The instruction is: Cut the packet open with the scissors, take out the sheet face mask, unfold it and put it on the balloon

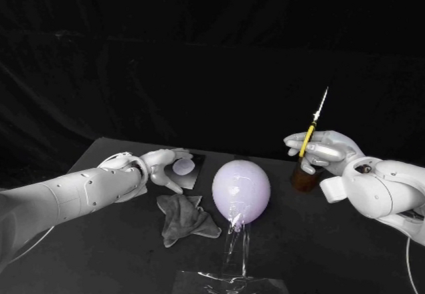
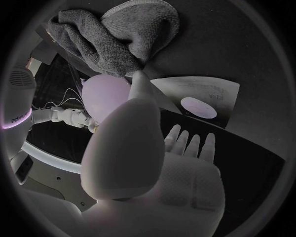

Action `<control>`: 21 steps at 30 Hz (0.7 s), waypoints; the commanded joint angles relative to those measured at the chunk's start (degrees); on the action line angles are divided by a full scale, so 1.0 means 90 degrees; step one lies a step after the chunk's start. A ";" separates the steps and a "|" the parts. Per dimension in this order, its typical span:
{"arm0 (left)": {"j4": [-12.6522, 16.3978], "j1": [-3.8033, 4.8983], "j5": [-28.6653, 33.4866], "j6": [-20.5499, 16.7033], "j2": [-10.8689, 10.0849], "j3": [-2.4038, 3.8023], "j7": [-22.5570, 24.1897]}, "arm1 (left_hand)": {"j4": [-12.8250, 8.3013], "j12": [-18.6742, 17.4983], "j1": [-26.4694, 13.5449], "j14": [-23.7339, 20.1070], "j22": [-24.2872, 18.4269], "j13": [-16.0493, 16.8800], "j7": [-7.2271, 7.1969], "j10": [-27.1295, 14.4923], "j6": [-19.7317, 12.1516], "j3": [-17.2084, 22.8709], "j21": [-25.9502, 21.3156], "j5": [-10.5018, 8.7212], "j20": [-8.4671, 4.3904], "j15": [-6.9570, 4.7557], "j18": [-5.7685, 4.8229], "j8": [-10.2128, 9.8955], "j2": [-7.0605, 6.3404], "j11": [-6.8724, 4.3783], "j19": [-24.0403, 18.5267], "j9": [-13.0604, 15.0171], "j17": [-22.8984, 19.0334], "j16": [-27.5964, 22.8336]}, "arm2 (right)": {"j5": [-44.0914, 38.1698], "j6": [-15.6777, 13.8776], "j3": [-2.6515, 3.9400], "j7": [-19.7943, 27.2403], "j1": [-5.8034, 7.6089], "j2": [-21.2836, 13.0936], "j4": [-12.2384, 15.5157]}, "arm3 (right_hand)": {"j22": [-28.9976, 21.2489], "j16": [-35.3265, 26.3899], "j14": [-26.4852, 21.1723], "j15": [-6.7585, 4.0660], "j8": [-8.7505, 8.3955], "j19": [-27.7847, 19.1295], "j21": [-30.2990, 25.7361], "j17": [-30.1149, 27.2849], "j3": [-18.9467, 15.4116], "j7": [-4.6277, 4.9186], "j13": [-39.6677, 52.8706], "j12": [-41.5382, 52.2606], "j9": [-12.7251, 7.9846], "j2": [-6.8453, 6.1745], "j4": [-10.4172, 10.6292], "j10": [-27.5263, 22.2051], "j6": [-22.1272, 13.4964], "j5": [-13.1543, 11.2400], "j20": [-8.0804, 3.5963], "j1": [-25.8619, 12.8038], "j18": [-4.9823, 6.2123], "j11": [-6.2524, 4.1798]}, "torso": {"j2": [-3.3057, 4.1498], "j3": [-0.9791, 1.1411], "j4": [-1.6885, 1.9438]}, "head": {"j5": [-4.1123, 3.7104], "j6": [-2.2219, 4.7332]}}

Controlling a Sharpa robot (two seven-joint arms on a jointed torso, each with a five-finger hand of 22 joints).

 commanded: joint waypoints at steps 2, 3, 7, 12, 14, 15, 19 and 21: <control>-0.0199 0.0009 -0.0110 0.0418 0.0161 0.0019 -0.0252 | -0.0002 0.0040 0.0027 0.0299 0.0039 0.0022 0.0272 0.0189 0.0149 0.0164 0.0077 0.0029 0.0001 0.0030 0.0044 0.0064 0.0147 0.0147 0.0172 0.0058 0.0112 0.0095 | -0.0106 0.0130 0.0006 -0.0069 -0.0002 -0.0006 0.0050 | 0.0006 -0.0022 0.0201 -0.0024 0.0022 0.0035 0.0021 0.0011 0.0012 -0.0016 -0.0005 0.0829 0.0137 0.0064 0.0033 0.1410 -0.0042 0.0031 -0.0014 -0.0003 0.0040 -0.0734 | 0.0034 -0.0016 -0.0010 | 0.0009 -0.0018; -0.0233 0.0010 -0.0092 0.0451 0.0188 0.0021 -0.0265 | -0.0002 0.0049 0.0020 0.0333 0.0042 0.0027 0.0290 0.0250 0.0164 0.0176 0.0084 0.0028 0.0002 0.0041 0.0048 0.0072 0.0165 0.0169 0.0186 0.0064 0.0124 0.0106 | -0.0110 0.0134 0.0006 -0.0072 -0.0002 -0.0005 0.0054 | 0.0006 -0.0022 0.0201 -0.0024 0.0022 0.0035 0.0021 0.0011 0.0012 -0.0016 -0.0005 0.0829 0.0137 0.0064 0.0033 0.1410 -0.0042 0.0031 -0.0014 -0.0003 0.0040 -0.0734 | 0.0040 -0.0017 -0.0009 | 0.0014 -0.0021; -0.0407 0.0017 -0.0039 0.0575 0.0324 0.0034 -0.0327 | -0.0002 0.0041 -0.0010 0.0333 0.0042 0.0023 0.0281 0.0255 0.0150 0.0158 0.0087 0.0027 0.0005 0.0072 0.0048 0.0073 0.0184 0.0162 0.0187 0.0062 0.0120 0.0105 | -0.0121 0.0147 0.0006 -0.0083 -0.0011 0.0000 0.0060 | 0.0009 -0.0021 0.0204 -0.0025 0.0024 0.0040 0.0023 0.0015 0.0013 -0.0017 -0.0006 0.0826 0.0141 0.0069 0.0032 0.1422 -0.0040 0.0031 -0.0014 -0.0001 0.0039 -0.0735 | 0.0059 -0.0027 -0.0003 | 0.0010 -0.0010; -0.0674 0.0026 -0.0013 0.0824 0.0504 0.0040 -0.0421 | -0.0001 0.0026 -0.0035 0.0306 0.0038 0.0015 0.0306 0.0226 0.0109 0.0161 0.0084 0.0027 0.0005 0.0062 0.0043 0.0065 0.0190 0.0183 0.0169 0.0050 0.0108 0.0094 | -0.0127 0.0159 0.0006 -0.0102 -0.0023 0.0009 0.0055 | 0.0009 -0.0021 0.0204 -0.0025 0.0024 0.0040 0.0023 0.0015 0.0013 -0.0017 -0.0006 0.0826 0.0141 0.0069 0.0032 0.1422 -0.0040 0.0031 -0.0014 -0.0001 0.0039 -0.0735 | 0.0085 -0.0038 -0.0007 | 0.0012 -0.0029; -0.0752 0.0029 -0.0008 0.0904 0.0559 0.0041 -0.0448 | -0.0001 0.0019 -0.0048 0.0313 0.0037 0.0012 0.0324 0.0215 0.0090 0.0160 0.0083 0.0027 0.0004 0.0054 0.0041 0.0061 0.0190 0.0200 0.0166 0.0044 0.0111 0.0095 | -0.0128 0.0161 0.0006 -0.0108 -0.0026 0.0012 0.0051 | 0.0000 -0.0025 0.0204 -0.0026 0.0026 0.0038 0.0013 0.0005 0.0013 -0.0018 -0.0006 0.0823 0.0145 0.0072 0.0030 0.1432 -0.0038 0.0031 -0.0015 0.0000 0.0042 -0.0736 | 0.0091 -0.0041 -0.0012 | 0.0009 -0.0020; -0.0780 0.0031 -0.0007 0.0930 0.0581 0.0041 -0.0456 | -0.0002 0.0015 -0.0060 0.0329 0.0037 0.0012 0.0348 0.0222 0.0075 0.0174 0.0084 0.0027 0.0002 0.0052 0.0040 0.0057 0.0210 0.0222 0.0168 0.0041 0.0117 0.0098 | -0.0128 0.0162 0.0006 -0.0111 -0.0027 0.0014 0.0048 | 0.0000 -0.0025 0.0204 -0.0026 0.0026 0.0038 0.0013 0.0005 0.0013 -0.0018 -0.0006 0.0823 0.0145 0.0072 0.0030 0.1432 -0.0038 0.0031 -0.0015 0.0000 0.0042 -0.0736 | 0.0096 -0.0041 -0.0015 | 0.0009 -0.0016; -0.0888 0.0038 -0.0003 0.1069 0.0666 0.0041 -0.0511 | -0.0006 0.0011 -0.0068 0.0354 0.0042 0.0013 0.0376 0.0249 0.0073 0.0247 0.0093 0.0023 -0.0004 0.0057 0.0047 0.0062 0.0282 0.0251 0.0199 0.0045 0.0124 0.0102 | -0.0132 0.0166 0.0006 -0.0119 -0.0032 0.0027 0.0040 | 0.0008 -0.0025 0.0205 -0.0026 0.0027 0.0044 0.0021 0.0005 0.0014 -0.0019 -0.0006 0.0823 0.0146 0.0072 0.0028 0.1436 -0.0038 0.0031 -0.0015 0.0001 0.0040 -0.0736 | 0.0084 -0.0034 -0.0016 | 0.0010 -0.0038; -0.0927 0.0040 -0.0002 0.1124 0.0692 0.0041 -0.0540 | -0.0008 0.0003 -0.0052 0.0358 0.0045 0.0009 0.0409 0.0234 0.0029 0.0299 0.0100 0.0020 -0.0002 0.0077 0.0053 0.0053 0.0316 0.0285 0.0214 0.0032 0.0124 0.0101 | -0.0136 0.0168 0.0006 -0.0124 -0.0033 0.0032 0.0042 | 0.0003 -0.0027 0.0206 -0.0027 0.0029 0.0043 0.0015 0.0002 0.0015 -0.0020 -0.0006 0.0821 0.0149 0.0074 0.0025 0.1445 -0.0036 0.0031 -0.0015 0.0004 0.0041 -0.0737 | 0.0083 -0.0031 -0.0019 | 0.0012 -0.0052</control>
